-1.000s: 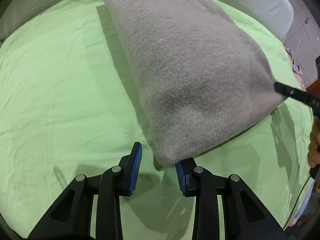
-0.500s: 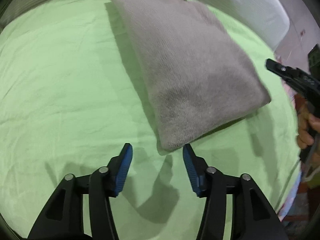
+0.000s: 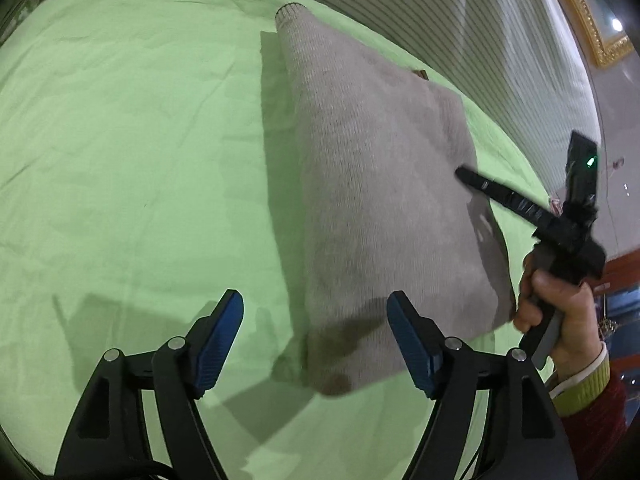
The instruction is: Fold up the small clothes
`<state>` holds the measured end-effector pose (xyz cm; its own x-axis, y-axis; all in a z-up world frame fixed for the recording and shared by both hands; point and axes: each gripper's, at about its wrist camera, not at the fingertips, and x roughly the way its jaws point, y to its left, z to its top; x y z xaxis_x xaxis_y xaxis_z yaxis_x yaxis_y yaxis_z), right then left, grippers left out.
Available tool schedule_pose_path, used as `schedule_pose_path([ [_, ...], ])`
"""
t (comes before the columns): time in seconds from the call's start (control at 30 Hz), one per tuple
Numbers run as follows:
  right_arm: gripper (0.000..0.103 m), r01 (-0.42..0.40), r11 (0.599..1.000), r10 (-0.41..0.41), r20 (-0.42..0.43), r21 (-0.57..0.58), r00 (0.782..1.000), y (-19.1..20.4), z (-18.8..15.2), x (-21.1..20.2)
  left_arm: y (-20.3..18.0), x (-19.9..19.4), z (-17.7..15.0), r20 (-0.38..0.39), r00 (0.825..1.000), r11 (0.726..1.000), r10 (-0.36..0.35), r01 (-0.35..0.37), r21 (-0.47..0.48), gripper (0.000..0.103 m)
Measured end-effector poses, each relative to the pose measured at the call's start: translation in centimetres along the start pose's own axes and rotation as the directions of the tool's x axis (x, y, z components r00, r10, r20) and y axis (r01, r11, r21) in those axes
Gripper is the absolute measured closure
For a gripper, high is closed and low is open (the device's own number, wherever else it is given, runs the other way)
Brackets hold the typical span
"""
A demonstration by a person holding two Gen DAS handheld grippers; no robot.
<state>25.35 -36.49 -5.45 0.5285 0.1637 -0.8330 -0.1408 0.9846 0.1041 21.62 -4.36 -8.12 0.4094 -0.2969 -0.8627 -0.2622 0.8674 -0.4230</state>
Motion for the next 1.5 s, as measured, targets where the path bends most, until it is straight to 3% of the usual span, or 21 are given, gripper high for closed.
schedule_pose_path([
  [0.07,0.043,0.007,1.0,-0.007,-0.004,-0.001,1.0,-0.9,0.0,0.5,-0.1,0.8,0.4,-0.003,1.0,1.0,-0.01,0.01,-0.01,0.027],
  [0.2,0.043,-0.053,0.995,0.054,-0.002,0.079,0.999,-2.7,0.0,0.6,-0.4,2.1,1.1,0.007,1.0,1.0,-0.019,0.019,-0.025,0.022],
  [0.3,0.043,-0.153,0.975,0.156,-0.005,0.162,0.988,-3.4,-0.6,0.2,-0.1,3.2,1.4,0.009,1.0,0.999,-0.028,0.028,-0.038,0.018],
  [0.43,0.043,-0.228,0.946,0.233,0.008,0.231,0.973,-4.7,-1.6,0.0,0.2,4.5,2.8,0.014,0.999,0.996,-0.047,0.048,-0.069,0.016],
  [0.63,0.043,-0.257,0.927,0.265,0.007,0.274,0.964,-5.3,-2.1,0.7,0.8,6.5,3.7,0.0,0.996,0.99,-0.084,0.083,-0.118,0.016],
  [0.67,0.044,-0.264,0.924,0.273,0.006,0.279,0.962,-5.0,-2.1,0.9,0.9,6.3,3.5,0.006,0.995,0.989,-0.096,0.096,-0.117,0.024],
  [0.7,0.053,-0.277,0.92,0.289,0.0,0.278,0.957,-4.8,-2.0,1.1,0.7,6.3,3.6,0.012,0.992,0.986,-0.122,0.123,-0.111,0.042],
  [0.73,0.06,-0.284,0.915,0.297,-0.003,0.285,0.955,-4.8,-1.6,1.4,0.5,6.4,3.6,0.011,0.989,0.983,-0.15,0.15,-0.104,0.044],
  [0.83,0.071,-0.308,0.899,0.322,0.008,0.311,0.947,-4.7,-1.2,1.4,-0.1,6.0,3.4,0.026,0.992,0.99,-0.125,0.126,-0.065,0.054],
  [0.9,0.073,-0.317,0.898,0.323,0.032,0.304,0.946,-4.2,-1.3,0.6,0.0,5.4,3.1,0.037,0.99,0.989,-0.137,0.139,-0.059,0.064],
  [0.97,0.074,-0.339,0.892,0.335,0.065,0.298,0.94,-3.3,-1.4,-0.4,0.3,4.8,2.9,0.043,0.987,0.985,-0.156,0.158,-0.063,0.067],
  [1.17,0.075,-0.416,0.863,0.402,0.107,0.286,0.909,0.4,-2.1,-3.0,1.4,-0.2,1.4,0.113,0.982,0.986,-0.154,0.16,-0.044,0.069],
  [1.23,0.075,-0.449,0.849,0.434,0.115,0.278,0.893,1.8,-2.4,-3.7,2.6,-2.4,0.8,0.14,0.978,0.985,-0.154,0.163,-0.054,0.07],
  [1.37,0.075,-0.54,0.792,0.524,0.136,0.284,0.841,5.6,-3.2,-4.5,5.5,-6.9,-0.9,0.182,0.974,0.987,-0.136,0.15,-0.064,0.07],
  [1.5,0.075,-0.587,0.771,0.576,0.122,0.247,0.808,10.1,-3.6,-4.6,8.6,-11.0,-3.0,0.213,0.972,0.989,-0.095,0.116,-0.087,0.07],
])
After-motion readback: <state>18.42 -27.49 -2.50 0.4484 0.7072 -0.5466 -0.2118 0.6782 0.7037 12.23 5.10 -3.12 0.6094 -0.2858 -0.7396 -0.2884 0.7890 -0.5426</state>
